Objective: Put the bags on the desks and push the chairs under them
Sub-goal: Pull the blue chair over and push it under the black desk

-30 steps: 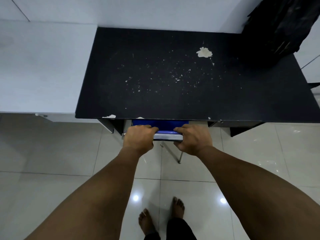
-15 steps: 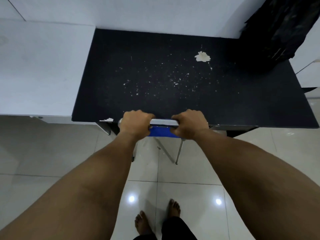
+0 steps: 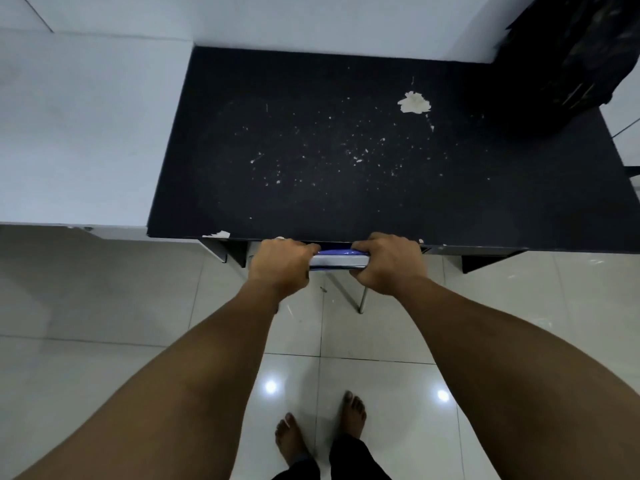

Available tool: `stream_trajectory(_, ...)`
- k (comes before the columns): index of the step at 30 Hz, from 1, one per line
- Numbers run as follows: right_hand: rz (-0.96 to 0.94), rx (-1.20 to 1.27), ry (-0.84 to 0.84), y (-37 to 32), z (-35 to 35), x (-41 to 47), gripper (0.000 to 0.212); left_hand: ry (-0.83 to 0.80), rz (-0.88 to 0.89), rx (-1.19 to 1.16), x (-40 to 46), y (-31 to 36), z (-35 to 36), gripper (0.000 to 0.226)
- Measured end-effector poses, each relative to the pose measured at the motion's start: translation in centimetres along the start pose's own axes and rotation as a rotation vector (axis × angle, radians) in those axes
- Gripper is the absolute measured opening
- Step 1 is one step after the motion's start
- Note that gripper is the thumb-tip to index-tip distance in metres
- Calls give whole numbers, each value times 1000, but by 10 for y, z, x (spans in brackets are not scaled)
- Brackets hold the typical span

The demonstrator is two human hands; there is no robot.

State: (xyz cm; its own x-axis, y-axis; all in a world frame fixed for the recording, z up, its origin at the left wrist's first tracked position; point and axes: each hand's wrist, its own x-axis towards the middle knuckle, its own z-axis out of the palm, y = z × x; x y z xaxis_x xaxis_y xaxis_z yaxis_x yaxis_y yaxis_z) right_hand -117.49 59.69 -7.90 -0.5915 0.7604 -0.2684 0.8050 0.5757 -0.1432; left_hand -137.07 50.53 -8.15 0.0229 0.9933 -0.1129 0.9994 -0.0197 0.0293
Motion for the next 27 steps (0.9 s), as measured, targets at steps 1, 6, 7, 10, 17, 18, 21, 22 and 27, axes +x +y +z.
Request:
stream_trajectory(1,-12,3,6,-2,1,2,54,-5,2,-4,1,-5,-1,37)
stream_trajectory(6,-24,-2,17,-4,1,1,54,8,-20,-3,-1,-7,5,39)
stream_trajectory(7,-20,-3,14,-4,1,1,55,13,-19,-5,0,-8,6,39)
stream_trajectory(10,-15,2,-6,-6,-1,0,54,10,-15,-10,0,-9,9,41)
stream_trajectory(17,12,-6,-62,-10,-4,0,40,-18,-78,-40,2,-6,9,32)
stream_trajectory(18,17,-10,-71,-12,-6,-1,37,-26,-85,-50,3,-6,8,31)
stream_trajectory(21,33,-2,-95,-17,-9,-5,30,-70,-108,-64,0,-1,3,30)
stream_trajectory(22,37,3,-101,-17,-10,-6,30,-88,-119,-46,1,1,2,29)
stream_trajectory(27,68,-45,-85,-19,-16,-24,43,-174,-229,90,-4,17,-10,63)
